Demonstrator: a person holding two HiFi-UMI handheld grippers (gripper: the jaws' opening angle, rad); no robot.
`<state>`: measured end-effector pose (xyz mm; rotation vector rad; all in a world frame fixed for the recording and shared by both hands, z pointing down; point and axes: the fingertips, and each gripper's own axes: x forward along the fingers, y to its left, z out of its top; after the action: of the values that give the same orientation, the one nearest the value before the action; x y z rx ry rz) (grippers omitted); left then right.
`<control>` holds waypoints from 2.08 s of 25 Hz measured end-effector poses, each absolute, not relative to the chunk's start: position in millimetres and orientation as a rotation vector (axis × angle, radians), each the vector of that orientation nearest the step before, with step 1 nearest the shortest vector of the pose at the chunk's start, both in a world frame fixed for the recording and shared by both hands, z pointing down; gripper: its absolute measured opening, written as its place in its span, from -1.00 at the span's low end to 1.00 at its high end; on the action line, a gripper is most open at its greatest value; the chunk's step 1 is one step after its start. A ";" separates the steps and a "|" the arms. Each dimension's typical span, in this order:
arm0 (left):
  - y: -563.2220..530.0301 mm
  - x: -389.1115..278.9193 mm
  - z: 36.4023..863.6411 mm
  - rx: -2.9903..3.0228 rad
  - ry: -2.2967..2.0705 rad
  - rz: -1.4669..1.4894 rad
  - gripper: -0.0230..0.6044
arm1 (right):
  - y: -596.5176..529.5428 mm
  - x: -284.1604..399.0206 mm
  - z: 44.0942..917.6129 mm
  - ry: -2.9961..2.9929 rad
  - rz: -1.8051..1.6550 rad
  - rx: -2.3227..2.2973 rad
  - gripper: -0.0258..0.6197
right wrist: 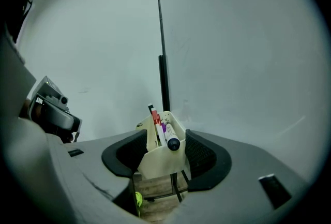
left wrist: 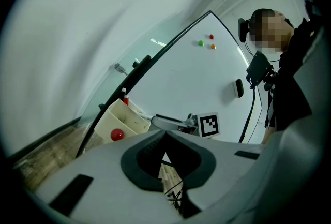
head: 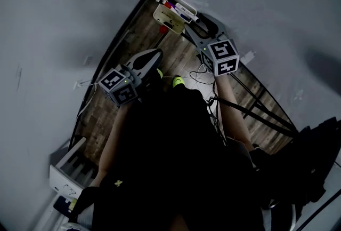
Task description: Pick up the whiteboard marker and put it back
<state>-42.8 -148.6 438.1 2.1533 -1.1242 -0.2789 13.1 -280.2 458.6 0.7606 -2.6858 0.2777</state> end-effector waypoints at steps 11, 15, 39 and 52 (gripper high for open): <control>-146.2 -54.1 439.5 2.120 -1.150 -0.276 -0.88 | -289.0 6.8 463.2 -2.660 0.244 0.793 -0.37; -142.3 -56.4 437.8 2.130 -1.156 -0.277 -0.88 | -288.7 4.0 462.8 -2.654 0.221 0.781 -0.39; -132.5 -57.1 430.6 2.129 -1.168 -0.306 -0.88 | -290.3 10.3 454.0 -2.661 0.182 0.806 -0.69; -138.7 -45.5 434.6 2.171 -1.161 -0.278 -0.88 | -283.8 16.5 435.7 -2.716 0.219 0.777 -0.69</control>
<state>-45.5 -138.7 434.6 2.1711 -1.1606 -0.2781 16.5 -283.8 435.7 0.7774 -2.7157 0.2194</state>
